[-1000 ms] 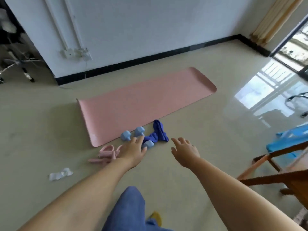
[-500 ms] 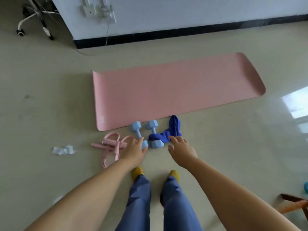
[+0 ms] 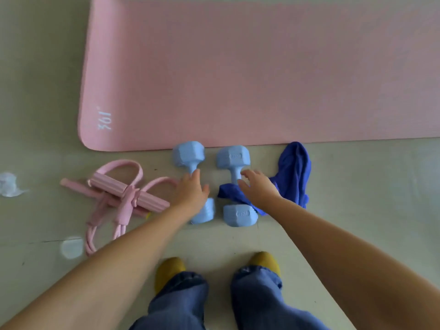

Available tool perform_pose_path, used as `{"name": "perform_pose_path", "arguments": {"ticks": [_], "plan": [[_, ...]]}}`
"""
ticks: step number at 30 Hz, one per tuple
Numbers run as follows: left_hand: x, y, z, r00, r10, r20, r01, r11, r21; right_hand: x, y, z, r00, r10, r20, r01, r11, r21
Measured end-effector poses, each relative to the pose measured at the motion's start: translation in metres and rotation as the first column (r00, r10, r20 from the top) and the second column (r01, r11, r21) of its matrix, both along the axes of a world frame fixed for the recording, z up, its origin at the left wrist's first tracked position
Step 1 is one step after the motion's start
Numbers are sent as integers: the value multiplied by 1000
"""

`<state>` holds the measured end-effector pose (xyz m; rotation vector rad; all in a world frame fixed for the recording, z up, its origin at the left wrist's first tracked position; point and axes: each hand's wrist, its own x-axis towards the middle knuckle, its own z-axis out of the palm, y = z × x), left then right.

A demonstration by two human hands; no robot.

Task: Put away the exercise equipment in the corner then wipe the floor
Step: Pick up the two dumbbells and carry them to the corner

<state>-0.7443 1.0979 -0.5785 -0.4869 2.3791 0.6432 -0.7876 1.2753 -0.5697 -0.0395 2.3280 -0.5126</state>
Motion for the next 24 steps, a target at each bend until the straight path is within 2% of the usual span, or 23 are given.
{"name": "perform_pose_path", "arguments": {"ticks": [2, 4, 7, 9, 11, 15, 16, 18, 19, 20, 22, 24], "plan": [[-10, 3, -46, 983, 179, -44, -180, 983, -32, -1, -2, -47, 995, 85, -48, -85, 996, 13], [-19, 8, -81, 918, 396, -26, -396, 918, -2, 1, -4, -80, 978, 112, -174, -113, 994, 7], [-27, 10, -117, 775, 631, 9, -627, 768, 132, 3, -3, -108, 938, 50, -343, -72, 996, -53], [-32, 2, -127, 668, 744, 10, -714, 638, 288, 4, -1, -117, 941, -39, -337, -6, 991, -132], [-33, -5, -132, 632, 774, 33, -726, 577, 374, 4, -1, -121, 951, -135, -277, 74, 973, -221], [-31, -7, -132, 635, 771, 49, -716, 563, 413, -9, 5, -113, 959, -273, -80, 241, 929, -282], [-31, -7, -133, 633, 772, 59, -717, 557, 419, -14, 9, -107, 978, -204, -37, 188, 950, -248], [-32, -8, -134, 638, 767, 63, -717, 563, 410, -25, 18, -94, 987, 160, -7, -160, 986, -48], [-32, -8, -134, 647, 760, 53, -711, 577, 403, -29, 23, -89, 945, 327, 14, -328, 943, 51], [-33, -8, -137, 654, 755, 43, -704, 587, 399, -33, 28, -85, 911, 412, 28, -412, 905, 108], [-33, -8, -139, 667, 744, 33, -694, 605, 391, -43, 44, -84, 928, 372, -13, -368, 922, 124], [-33, -9, -139, 670, 742, 36, -694, 608, 384, -49, 67, -87, 973, 210, -99, -196, 971, 137]]}}
